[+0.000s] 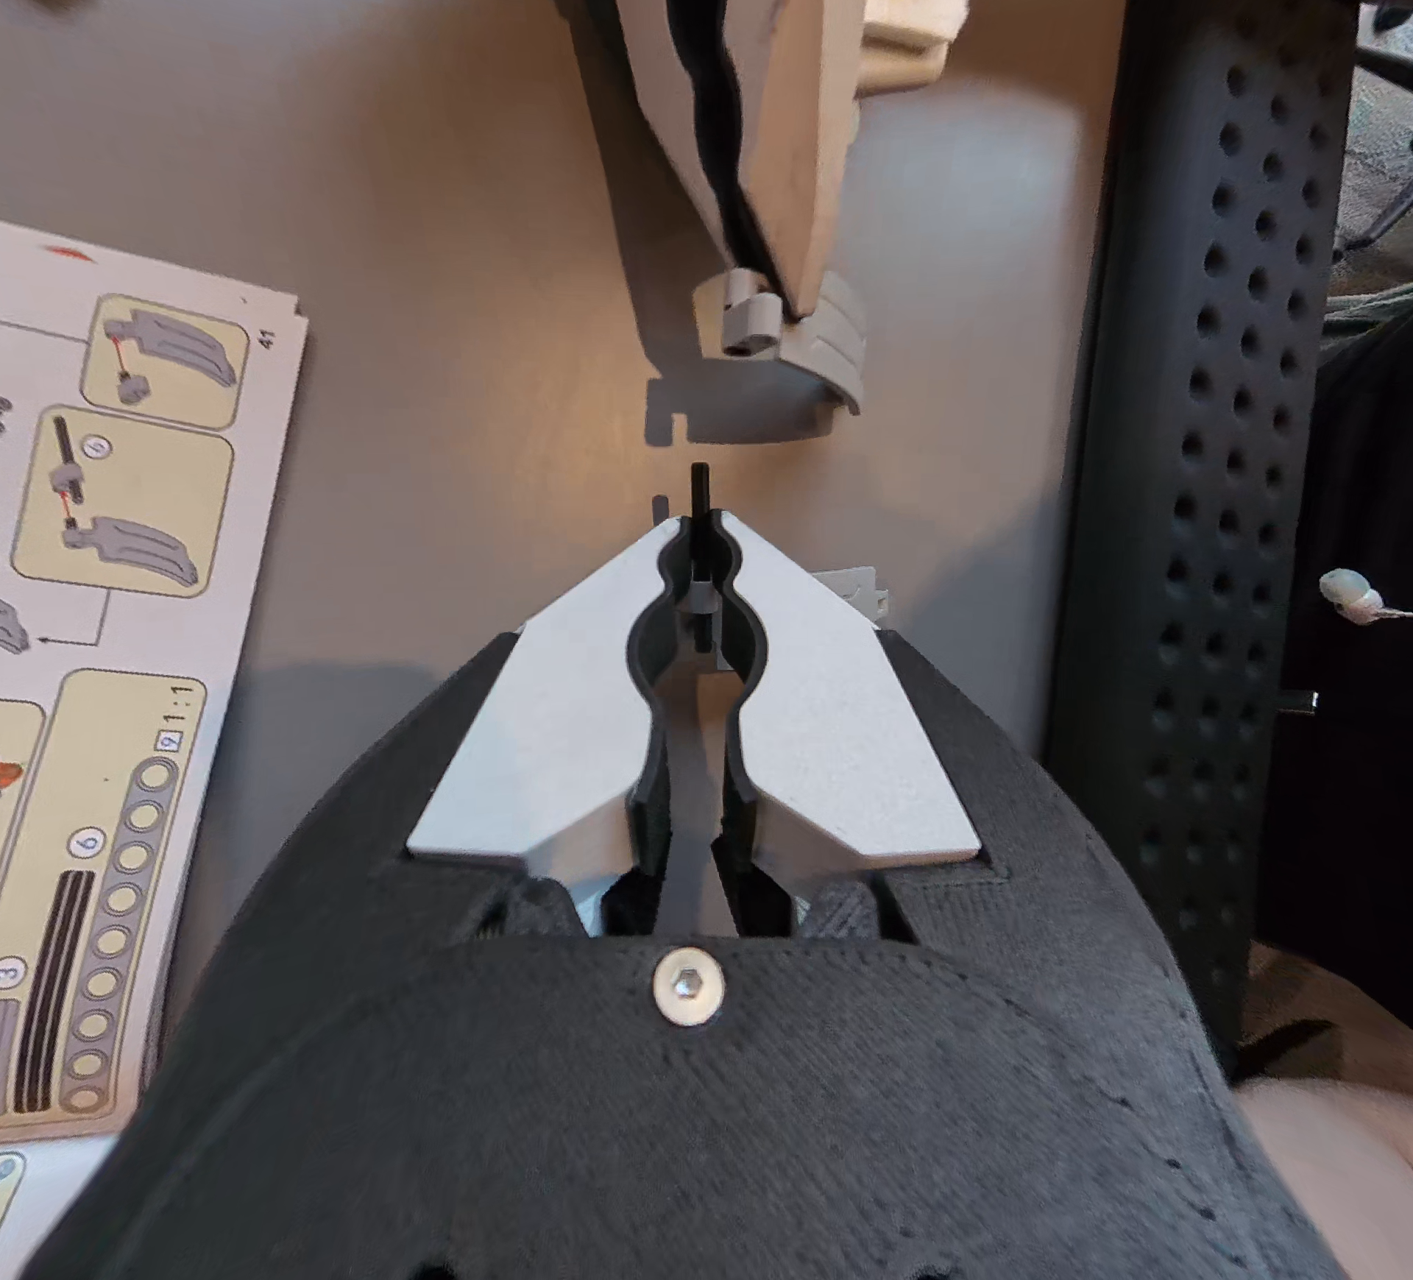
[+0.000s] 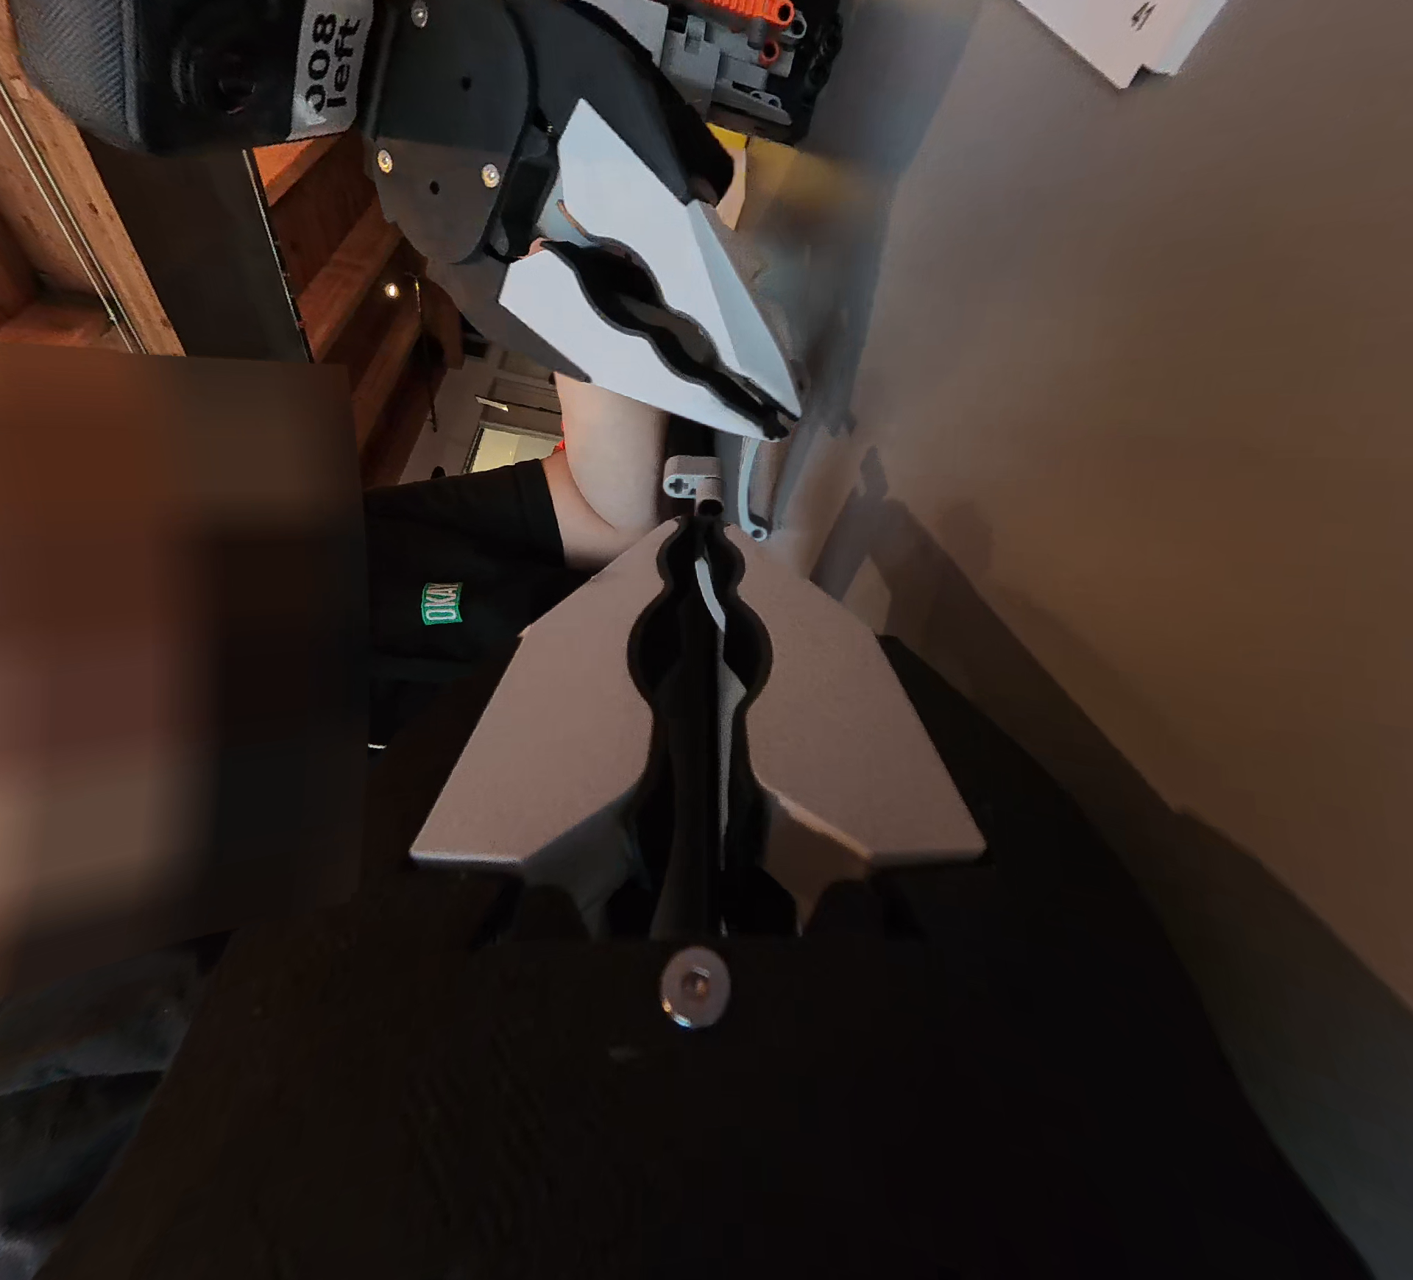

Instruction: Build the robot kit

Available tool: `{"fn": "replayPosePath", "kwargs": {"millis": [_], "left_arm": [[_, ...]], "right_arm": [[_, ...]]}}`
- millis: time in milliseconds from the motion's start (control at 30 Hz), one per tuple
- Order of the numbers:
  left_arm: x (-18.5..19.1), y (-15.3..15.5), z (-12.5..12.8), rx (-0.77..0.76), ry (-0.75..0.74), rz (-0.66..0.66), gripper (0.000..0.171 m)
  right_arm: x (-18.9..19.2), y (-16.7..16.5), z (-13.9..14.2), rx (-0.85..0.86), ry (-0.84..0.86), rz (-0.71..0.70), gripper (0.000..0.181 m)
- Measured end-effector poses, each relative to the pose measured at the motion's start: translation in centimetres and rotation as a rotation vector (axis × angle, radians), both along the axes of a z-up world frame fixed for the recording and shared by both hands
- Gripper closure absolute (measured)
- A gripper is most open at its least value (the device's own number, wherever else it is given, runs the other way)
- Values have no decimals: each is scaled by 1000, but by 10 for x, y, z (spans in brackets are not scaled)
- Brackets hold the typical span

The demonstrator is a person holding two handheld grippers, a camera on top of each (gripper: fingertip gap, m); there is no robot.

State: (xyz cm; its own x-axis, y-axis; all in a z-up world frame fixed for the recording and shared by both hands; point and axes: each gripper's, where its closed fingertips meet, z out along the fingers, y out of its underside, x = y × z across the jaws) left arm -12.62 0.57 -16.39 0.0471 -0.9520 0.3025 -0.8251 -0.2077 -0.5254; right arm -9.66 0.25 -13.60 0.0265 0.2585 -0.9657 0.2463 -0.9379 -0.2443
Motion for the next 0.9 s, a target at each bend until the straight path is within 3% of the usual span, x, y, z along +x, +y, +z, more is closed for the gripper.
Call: {"fn": "replayPosePath", "kwargs": {"millis": [300,733,900], "left_arm": [[12,-3,12,42,-71,-29,170],[15,-5,8,40,-55,-38,170],[14,-6,3,27,-31,-36,170]], "right_arm": [[-1,-1,-6,12,-38,7,179],[-4,-2,-14,78,-104,27,177],[-1,-3,-22,233,-221,53,166]]}}
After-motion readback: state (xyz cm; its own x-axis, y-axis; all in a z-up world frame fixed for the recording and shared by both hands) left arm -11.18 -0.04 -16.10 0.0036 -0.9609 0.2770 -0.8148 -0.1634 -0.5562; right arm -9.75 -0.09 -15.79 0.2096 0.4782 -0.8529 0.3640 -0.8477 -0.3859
